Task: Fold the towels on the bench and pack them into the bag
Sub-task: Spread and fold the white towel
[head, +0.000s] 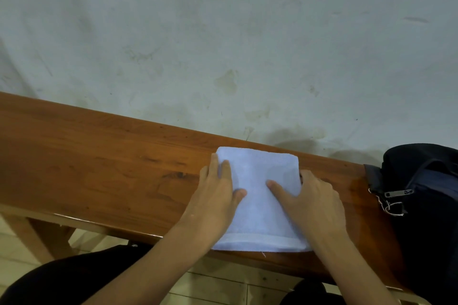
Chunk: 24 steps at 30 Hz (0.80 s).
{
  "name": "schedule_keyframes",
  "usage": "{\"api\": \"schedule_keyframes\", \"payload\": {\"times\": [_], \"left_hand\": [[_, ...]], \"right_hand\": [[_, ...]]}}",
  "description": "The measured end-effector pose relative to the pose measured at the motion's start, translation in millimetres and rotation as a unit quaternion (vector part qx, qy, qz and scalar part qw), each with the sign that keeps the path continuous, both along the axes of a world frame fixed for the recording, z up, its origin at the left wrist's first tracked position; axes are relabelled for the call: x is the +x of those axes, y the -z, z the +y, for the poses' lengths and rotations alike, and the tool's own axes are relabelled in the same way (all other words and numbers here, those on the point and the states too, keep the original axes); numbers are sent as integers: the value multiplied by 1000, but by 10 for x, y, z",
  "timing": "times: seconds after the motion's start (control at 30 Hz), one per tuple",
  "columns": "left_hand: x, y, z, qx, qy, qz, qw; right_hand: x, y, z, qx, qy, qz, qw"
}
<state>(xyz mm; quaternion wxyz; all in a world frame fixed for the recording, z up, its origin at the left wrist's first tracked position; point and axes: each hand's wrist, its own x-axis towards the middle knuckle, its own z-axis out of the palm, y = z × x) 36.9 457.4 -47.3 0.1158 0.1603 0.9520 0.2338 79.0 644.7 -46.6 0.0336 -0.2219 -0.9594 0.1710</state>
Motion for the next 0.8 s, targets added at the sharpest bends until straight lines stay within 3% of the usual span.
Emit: {"api": "schedule_keyframes", "payload": {"times": [0.1,0.23,0.57,0.7,0.8], "left_hand": [[-9,-13,-57,77,-15,-32,996],[-95,5,-96,139,-25,-51,989],[-288,-4,43,245,-32,-42,968],[-345,18,162,313,-43,-78,946],[-301,-16,303,377,-37,-70,923]], "right_hand": [[1,-1,12,-30,26,-13,999],[0,14,-8,-125,0,60,990],[41,13,98,-223,-24,183,957],[78,-24,269,-142,-105,218,960],[92,-99,358,-165,-103,212,958]]}}
